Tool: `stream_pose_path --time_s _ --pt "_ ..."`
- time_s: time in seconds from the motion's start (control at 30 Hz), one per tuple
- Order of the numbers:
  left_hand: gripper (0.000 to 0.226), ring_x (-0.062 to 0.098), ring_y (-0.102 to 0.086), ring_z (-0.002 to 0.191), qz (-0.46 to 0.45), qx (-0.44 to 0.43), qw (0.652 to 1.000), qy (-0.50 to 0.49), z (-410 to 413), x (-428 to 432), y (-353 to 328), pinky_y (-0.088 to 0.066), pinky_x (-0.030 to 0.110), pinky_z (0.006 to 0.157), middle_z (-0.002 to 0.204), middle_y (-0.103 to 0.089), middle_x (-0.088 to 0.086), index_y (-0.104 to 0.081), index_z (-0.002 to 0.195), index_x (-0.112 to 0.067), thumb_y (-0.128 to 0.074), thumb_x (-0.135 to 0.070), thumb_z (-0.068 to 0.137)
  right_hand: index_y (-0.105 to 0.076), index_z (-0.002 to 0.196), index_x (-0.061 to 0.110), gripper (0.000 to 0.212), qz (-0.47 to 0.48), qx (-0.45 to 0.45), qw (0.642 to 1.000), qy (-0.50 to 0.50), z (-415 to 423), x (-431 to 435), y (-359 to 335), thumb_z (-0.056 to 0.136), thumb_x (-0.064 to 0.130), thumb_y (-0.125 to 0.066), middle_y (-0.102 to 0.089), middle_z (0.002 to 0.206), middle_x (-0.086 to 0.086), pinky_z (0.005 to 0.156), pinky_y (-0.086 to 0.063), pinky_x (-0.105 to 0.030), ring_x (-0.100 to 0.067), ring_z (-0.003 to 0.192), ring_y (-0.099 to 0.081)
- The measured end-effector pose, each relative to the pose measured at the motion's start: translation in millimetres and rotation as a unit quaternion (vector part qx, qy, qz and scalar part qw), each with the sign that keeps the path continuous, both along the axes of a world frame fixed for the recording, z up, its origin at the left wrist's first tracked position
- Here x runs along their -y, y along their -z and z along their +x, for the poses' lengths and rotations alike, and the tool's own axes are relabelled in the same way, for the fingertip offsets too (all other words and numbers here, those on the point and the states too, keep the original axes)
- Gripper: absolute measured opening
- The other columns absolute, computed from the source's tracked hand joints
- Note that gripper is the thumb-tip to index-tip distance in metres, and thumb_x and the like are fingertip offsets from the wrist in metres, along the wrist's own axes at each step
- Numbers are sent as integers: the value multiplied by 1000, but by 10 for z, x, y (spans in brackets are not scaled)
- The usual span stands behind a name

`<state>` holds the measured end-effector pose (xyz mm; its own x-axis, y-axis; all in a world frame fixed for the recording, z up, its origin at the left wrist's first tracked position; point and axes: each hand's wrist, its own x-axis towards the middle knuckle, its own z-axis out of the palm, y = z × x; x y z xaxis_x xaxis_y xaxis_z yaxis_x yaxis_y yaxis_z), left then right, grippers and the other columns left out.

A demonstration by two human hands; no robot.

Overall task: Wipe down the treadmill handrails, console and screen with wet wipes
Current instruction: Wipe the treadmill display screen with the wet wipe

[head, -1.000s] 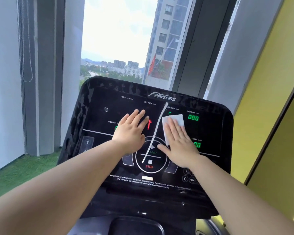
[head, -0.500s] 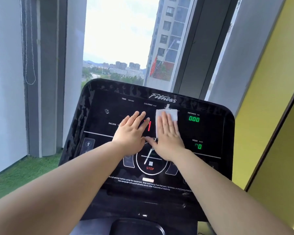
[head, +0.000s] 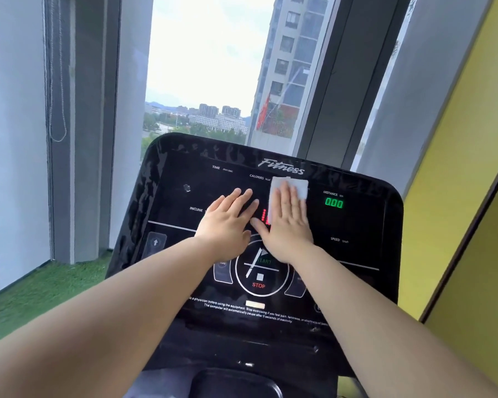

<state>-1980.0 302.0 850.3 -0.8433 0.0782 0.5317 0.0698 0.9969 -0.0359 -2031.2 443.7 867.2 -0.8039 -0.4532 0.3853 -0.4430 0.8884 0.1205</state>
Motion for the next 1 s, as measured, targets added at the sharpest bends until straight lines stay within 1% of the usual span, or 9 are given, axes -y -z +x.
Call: stream_pose_path --time_s 0.1,0.17,0.3,0.4,0.5,0.6,0.7,0.87,1.0 --pt "63 15 9 146 13 2 1000 9 1 6 -24 6 31 116 159 7 -4 -5 152 -25 -35 -40 98 32 137 17 73 95 4 993 -63 -26 -230 -68 97 58 -12 42 144 0 114 20 -34 -15 136 36" --pt "63 14 8 146 35 12 999 32 15 31 -69 4 30 116 159 4 -5 -11 151 -24 -39 -37 97 27 142 17 71 103 24 992 -65 -58 -393 -175 98 56 -12 37 148 2 114 19 -31 -12 136 35" --pt "61 12 10 145 101 23 992 75 130 157 -91 -3 27 115 158 -1 -8 -19 150 -23 -45 -31 95 24 145 12 76 -15 22 999 17 -104 -340 -215 96 58 -12 34 151 -6 115 17 -35 -16 137 33" --pt "64 17 18 144 85 -9 996 -5 200 323 53 7 33 116 159 7 -5 -10 151 -25 -40 -37 96 25 144 7 82 -65 23 996 58 -44 -5 -145 95 62 -11 36 149 -13 116 16 -42 -25 139 31" --pt "65 22 20 144 96 0 992 -85 241 511 156 9 39 117 158 14 0 -1 151 -25 -34 -42 98 30 141 8 83 2 15 1000 -12 95 250 -4 95 62 -13 43 142 -9 114 21 -40 -24 136 37" --pt "65 23 19 144 87 18 992 -91 257 586 189 6 39 117 158 16 1 3 151 -27 -31 -44 99 31 139 12 79 95 -2 992 -83 126 208 69 96 60 -14 41 144 -4 113 21 -37 -18 134 38" --pt "64 21 17 144 75 18 993 -90 263 614 181 5 38 118 158 16 -1 3 151 -29 -29 -45 99 31 135 19 68 141 -13 986 -92 27 -49 -85 97 57 -11 35 149 2 114 20 -34 -10 134 36" --pt "62 20 18 144 58 22 994 -93 267 673 179 5 37 117 158 16 -2 6 150 -31 -26 -46 99 23 145 11 77 36 -42 998 21 -74 -75 -179 95 60 -9 31 153 -7 115 18 -37 -19 141 27" --pt "63 21 20 144 54 18 993 -99 265 639 204 7 38 117 157 18 -1 8 150 -29 -25 -46 99 20 147 5 85 -36 -25 999 25 17 315 -69 94 62 -14 29 153 -15 116 15 -41 -27 142 26"
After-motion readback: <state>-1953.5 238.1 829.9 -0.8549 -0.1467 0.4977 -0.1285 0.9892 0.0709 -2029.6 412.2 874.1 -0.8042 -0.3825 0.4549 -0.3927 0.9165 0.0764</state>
